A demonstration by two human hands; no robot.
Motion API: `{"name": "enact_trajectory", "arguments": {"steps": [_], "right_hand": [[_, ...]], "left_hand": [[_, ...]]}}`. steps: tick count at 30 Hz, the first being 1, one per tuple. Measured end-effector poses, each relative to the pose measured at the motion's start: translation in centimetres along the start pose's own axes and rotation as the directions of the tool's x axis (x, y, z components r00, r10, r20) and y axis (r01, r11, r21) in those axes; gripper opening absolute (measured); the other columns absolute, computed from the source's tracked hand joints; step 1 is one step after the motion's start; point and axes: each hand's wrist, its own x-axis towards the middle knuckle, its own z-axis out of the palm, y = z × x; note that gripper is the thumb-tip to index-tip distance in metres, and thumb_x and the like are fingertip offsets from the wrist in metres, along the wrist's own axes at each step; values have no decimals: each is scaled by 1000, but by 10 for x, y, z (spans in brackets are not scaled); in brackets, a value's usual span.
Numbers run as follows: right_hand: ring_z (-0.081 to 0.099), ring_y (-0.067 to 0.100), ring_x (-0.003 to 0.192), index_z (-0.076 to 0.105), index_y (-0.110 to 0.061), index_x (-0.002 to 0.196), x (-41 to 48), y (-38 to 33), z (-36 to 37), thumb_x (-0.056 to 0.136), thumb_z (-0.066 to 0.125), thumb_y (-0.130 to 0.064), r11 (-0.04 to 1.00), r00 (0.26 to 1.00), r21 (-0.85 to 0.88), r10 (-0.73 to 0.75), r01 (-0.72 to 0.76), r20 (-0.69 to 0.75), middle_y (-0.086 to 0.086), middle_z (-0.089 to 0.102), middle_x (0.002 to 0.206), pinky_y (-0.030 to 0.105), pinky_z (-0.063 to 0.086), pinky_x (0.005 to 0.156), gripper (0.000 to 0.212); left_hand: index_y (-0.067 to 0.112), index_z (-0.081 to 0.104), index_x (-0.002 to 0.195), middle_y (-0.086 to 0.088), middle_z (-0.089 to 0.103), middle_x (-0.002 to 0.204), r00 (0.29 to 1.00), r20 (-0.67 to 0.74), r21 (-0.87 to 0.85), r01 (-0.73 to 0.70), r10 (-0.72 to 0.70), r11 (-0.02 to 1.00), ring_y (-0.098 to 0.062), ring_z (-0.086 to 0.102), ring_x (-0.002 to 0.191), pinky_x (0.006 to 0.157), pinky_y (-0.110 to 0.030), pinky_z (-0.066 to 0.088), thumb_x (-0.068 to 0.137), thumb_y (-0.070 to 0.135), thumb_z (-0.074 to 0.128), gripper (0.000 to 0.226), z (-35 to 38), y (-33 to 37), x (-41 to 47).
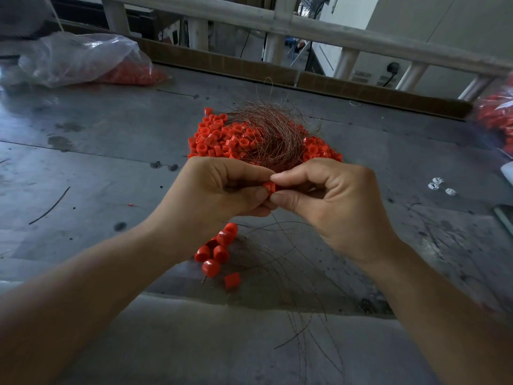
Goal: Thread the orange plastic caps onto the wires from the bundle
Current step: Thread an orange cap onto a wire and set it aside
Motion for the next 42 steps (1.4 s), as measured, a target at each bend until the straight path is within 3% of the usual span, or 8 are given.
{"name": "enact_trajectory", "arguments": {"steps": [16, 22, 31, 36, 42], "right_hand": [[63, 7, 77, 71, -5, 88, 2, 2, -3, 66, 76, -10, 990, 996, -112, -80, 86, 50, -6, 64, 80, 15, 51, 69, 23], [64, 3, 79, 69, -11, 90, 0, -1, -1, 66, 76, -9, 999, 999, -41, -26, 27, 21, -12, 63, 79, 12, 51, 69, 25], [63, 8, 79, 71, -3, 86, 1, 0, -1, 65, 76, -9, 987, 995, -129, -97, 101, 35, -5, 64, 80, 15, 52, 69, 22], [63, 9, 77, 71, -2, 84, 1, 0, 1, 65, 74, -11, 983, 991, -125, -132, 133, 19, -5, 63, 78, 15, 52, 67, 22], [63, 8, 76, 71, -2, 84, 0, 1, 2, 65, 74, -12, 989, 992, -79, -125, 125, 5, -4, 64, 77, 12, 51, 66, 22]], "left_hand": [[18, 69, 79, 2, 73, 71, 999, 34, 40, 12, -14, 999, -9, 69, 64, 59, -12, 51, 61, 11, 61, 21, 0, 4, -1], [20, 69, 77, 2, 73, 70, 999, 27, 23, 24, -24, 999, -11, 70, 64, 58, -12, 52, 60, 11, 61, 21, -2, 4, -1], [25, 70, 76, 4, 73, 71, 999, 30, 111, -15, 12, 994, -11, 70, 64, 60, -14, 53, 60, 15, 62, 21, -4, 3, -2], [32, 74, 70, 2, 73, 70, 999, 42, 77, -3, 0, 997, -12, 70, 64, 60, -15, 53, 59, 17, 63, 21, -5, 2, -3], [25, 75, 77, -5, 73, 71, 991, 96, -43, 93, -89, 995, -14, 70, 66, 59, -16, 53, 58, 14, 61, 26, -7, 4, -2]]}}
